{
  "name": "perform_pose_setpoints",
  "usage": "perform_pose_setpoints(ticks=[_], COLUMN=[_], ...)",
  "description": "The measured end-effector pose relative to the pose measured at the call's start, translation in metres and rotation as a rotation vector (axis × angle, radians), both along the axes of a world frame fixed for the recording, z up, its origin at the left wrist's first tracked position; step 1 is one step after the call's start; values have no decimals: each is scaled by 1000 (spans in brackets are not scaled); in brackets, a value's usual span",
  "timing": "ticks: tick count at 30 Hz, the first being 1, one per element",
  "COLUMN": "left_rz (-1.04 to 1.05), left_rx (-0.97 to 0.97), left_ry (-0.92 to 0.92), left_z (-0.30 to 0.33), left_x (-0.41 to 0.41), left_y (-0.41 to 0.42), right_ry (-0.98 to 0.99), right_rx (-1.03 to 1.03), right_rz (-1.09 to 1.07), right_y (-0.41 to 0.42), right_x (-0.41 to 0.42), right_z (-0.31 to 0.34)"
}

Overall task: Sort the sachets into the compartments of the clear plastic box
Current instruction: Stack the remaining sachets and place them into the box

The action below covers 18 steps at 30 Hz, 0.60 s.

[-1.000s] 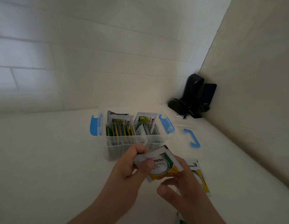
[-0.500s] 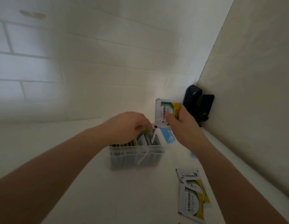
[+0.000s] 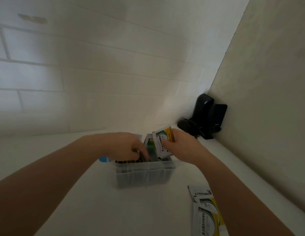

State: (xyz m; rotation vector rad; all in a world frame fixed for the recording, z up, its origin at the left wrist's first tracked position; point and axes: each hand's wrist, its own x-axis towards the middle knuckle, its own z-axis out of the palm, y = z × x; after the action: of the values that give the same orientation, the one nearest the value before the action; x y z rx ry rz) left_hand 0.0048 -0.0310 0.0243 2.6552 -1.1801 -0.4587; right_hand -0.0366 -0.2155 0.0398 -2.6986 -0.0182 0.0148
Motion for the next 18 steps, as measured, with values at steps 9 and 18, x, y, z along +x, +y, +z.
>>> perform_pose_setpoints(ticks=[9,18], left_rz=[14,88], left_rx=[-81,-182], left_ry=[-126,-71], left_z=[-3,-3], left_x=[-6,-7], left_y=[0,2], right_ry=[287,328], right_rx=[-234,-98], right_rz=[51,89], right_y=[18,25], right_x=[15,15], right_z=[11,16])
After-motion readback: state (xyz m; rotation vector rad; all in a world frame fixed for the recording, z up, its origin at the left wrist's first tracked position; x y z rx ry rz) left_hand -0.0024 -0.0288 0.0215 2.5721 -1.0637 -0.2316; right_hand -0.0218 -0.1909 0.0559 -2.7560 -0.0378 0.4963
